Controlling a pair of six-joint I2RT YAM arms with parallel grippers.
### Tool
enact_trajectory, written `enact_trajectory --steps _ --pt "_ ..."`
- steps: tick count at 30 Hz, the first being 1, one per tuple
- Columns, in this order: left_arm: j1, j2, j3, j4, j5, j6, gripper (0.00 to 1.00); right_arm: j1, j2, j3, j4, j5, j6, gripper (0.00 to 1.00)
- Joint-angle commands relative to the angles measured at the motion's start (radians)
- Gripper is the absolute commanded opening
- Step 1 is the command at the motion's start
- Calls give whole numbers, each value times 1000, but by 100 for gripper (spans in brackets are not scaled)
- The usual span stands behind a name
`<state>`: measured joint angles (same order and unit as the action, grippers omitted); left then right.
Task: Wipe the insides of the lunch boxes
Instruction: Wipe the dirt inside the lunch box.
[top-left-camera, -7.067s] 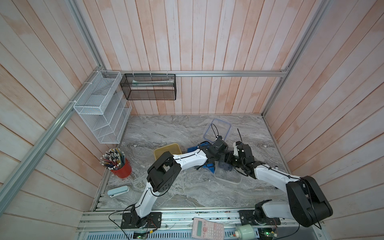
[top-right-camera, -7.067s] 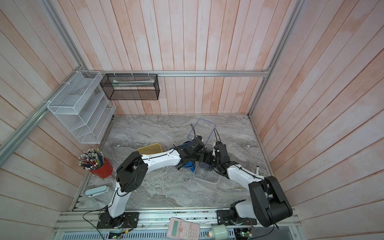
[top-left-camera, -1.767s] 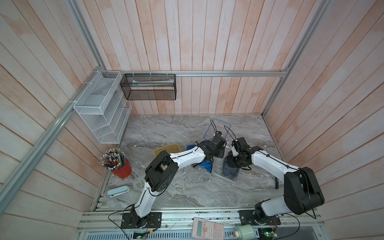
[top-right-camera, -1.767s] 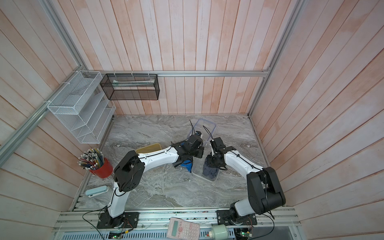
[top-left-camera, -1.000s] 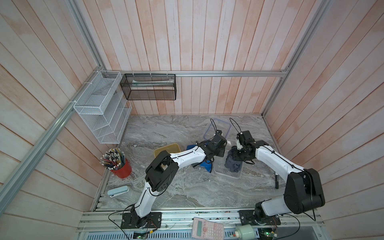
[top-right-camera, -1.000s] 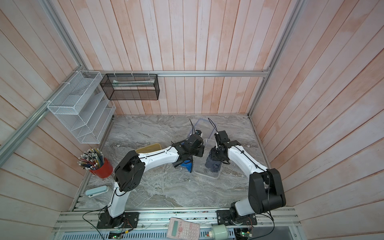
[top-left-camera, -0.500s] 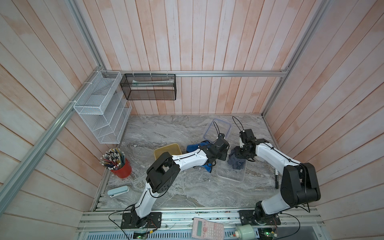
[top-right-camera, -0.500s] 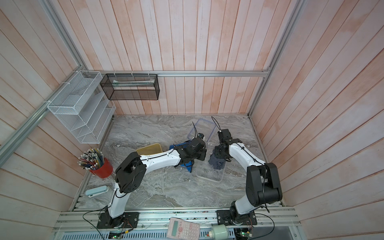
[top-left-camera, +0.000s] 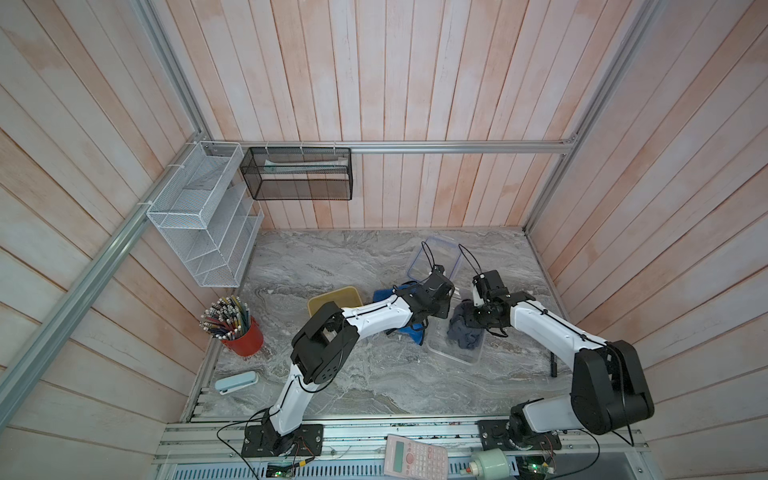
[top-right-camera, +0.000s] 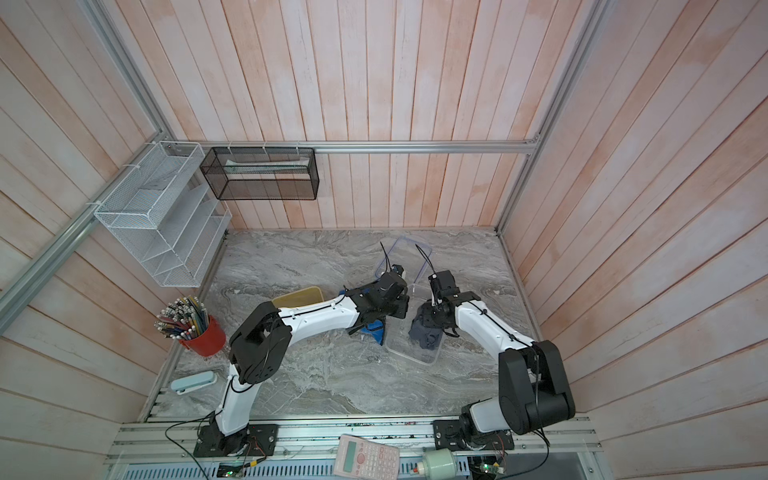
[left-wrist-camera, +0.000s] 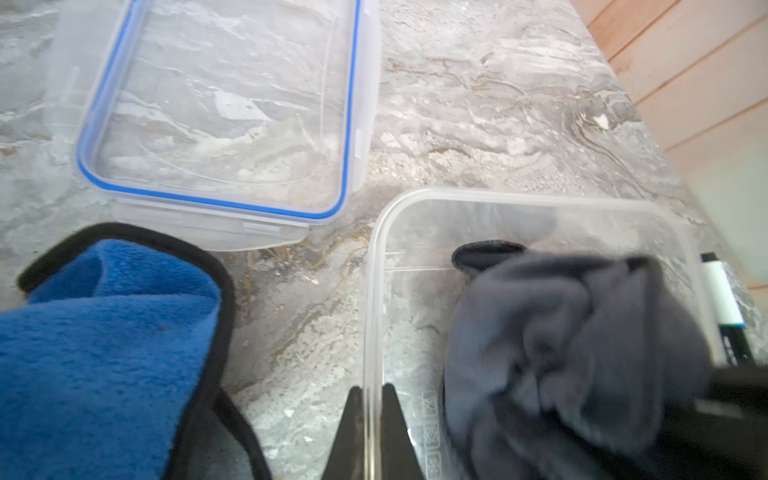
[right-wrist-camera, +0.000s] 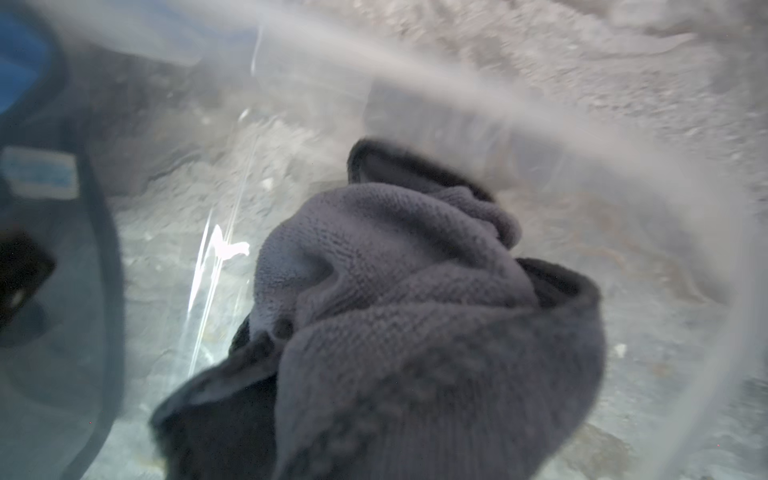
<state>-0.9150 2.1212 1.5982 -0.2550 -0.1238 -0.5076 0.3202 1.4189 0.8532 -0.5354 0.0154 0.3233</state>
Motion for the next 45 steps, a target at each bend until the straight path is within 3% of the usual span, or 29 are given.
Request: enact_trajectory --steps 1,10,13,20,24,39,45 --pt "27 3 7 17 -19 -22 0 48 -22 -40 -19 -25 79 0" --pt "45 -10 -11 11 -14 -27 0 203 -48 -98 66 -141 213 0" --pt "44 -10 -9 16 -1 -31 0 179 -67 -121 102 -153 196 0" --pt "42 -27 -43 25 9 -33 0 -43 -120 -105 45 -139 68 0" --pt "28 -29 -55 31 11 -50 0 -112 -106 -78 56 -115 34 0" --pt "-31 -10 -62 78 102 -132 0 -115 36 -6 351 -224 196 0" --pt "-30 -15 -47 82 107 -130 0 -30 63 -34 406 -246 256 0"
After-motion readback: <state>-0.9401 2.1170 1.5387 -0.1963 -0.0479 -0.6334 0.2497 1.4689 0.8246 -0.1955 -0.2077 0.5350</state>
